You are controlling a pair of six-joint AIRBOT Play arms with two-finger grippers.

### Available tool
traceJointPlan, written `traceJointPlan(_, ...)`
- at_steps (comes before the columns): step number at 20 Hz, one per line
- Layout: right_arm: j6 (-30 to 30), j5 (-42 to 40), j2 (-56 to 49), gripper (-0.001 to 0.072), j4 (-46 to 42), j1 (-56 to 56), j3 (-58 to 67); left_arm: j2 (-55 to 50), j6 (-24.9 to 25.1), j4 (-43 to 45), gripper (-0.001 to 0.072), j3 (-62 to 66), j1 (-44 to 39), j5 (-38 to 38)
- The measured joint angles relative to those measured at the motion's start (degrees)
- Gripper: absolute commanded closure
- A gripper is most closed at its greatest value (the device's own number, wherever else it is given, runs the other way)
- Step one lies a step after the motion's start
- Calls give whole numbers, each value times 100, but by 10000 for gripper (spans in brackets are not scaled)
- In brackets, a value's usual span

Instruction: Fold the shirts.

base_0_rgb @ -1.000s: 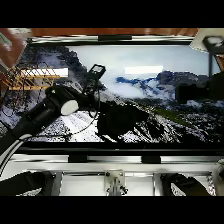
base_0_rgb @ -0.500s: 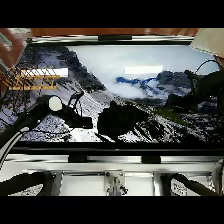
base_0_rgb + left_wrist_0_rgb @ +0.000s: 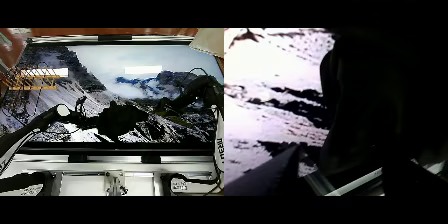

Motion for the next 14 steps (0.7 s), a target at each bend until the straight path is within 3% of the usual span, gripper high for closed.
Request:
traceJointPlan(1,-2,28,-105,50,42,-2,0,-39,44,-66,429,-7,0,50)
traceJointPlan(2,-9,83,-199,51,103,-2,-2,-70,72,-122,602,-11,0,74)
traceJointPlan(3,-13,127,-291,51,190,4,0,-92,133,-175,671,-13,0,107)
traceJointPlan(9,7,479,-848,74,424,439,0,-131,363,-284,678,-13,0,149)
traceJointPlan(10,35,551,-942,123,442,520,0,-120,396,-289,679,-11,0,142)
traceJointPlan(14,177,813,-1147,551,466,833,0,-39,629,-302,678,50,0,59)
